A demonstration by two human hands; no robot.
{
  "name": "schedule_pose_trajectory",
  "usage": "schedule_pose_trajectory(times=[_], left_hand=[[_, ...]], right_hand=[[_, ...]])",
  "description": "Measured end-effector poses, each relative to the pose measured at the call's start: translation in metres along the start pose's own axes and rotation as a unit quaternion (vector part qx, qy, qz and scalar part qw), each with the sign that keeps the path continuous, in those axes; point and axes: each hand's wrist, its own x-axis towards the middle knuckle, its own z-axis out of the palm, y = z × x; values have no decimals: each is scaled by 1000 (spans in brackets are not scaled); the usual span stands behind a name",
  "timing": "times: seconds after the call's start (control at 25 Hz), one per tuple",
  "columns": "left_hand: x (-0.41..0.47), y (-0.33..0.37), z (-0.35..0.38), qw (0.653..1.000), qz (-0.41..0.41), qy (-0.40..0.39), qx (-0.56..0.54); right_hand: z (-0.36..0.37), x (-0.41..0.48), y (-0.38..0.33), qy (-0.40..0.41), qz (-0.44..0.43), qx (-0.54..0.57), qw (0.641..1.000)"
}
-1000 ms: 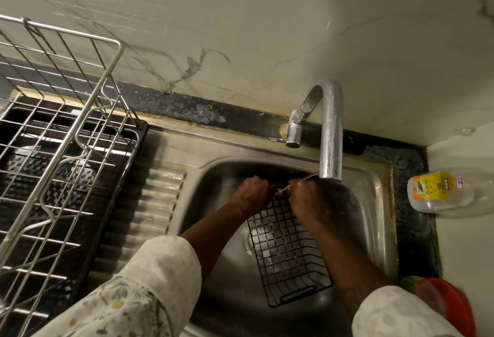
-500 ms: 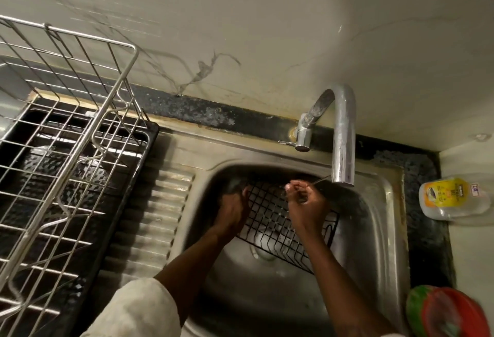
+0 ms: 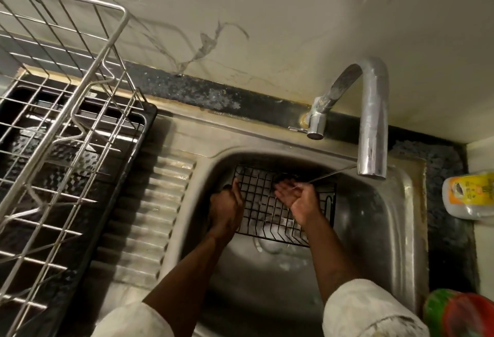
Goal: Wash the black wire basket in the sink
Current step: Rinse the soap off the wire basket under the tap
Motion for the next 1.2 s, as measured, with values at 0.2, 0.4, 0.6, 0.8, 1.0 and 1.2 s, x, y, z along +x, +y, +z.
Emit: schedule_pose_trajectory(times=[0.2, 0.4, 0.6, 0.8, 1.0, 1.2], left_hand=[[-2, 5, -3, 999, -40, -6, -31], [-5, 3, -2, 991, -62, -8, -117], [-5, 0, 0, 993, -47, 10, -107], [-5, 0, 1, 992, -51, 15, -111], [-3, -3, 5, 994, -44, 15, -101], [-5, 1, 0, 993, -44, 12, -110]], right_hand=[[-1, 0, 33, -83, 73, -177, 978], [4, 12, 10, -105, 5, -229, 968], [11, -3, 47, -129, 14, -306, 943], [3, 14, 12, -127, -9, -311, 942], [-8, -3, 13, -59, 11, -293, 954], [-27, -5, -12, 13, -14, -274, 962]])
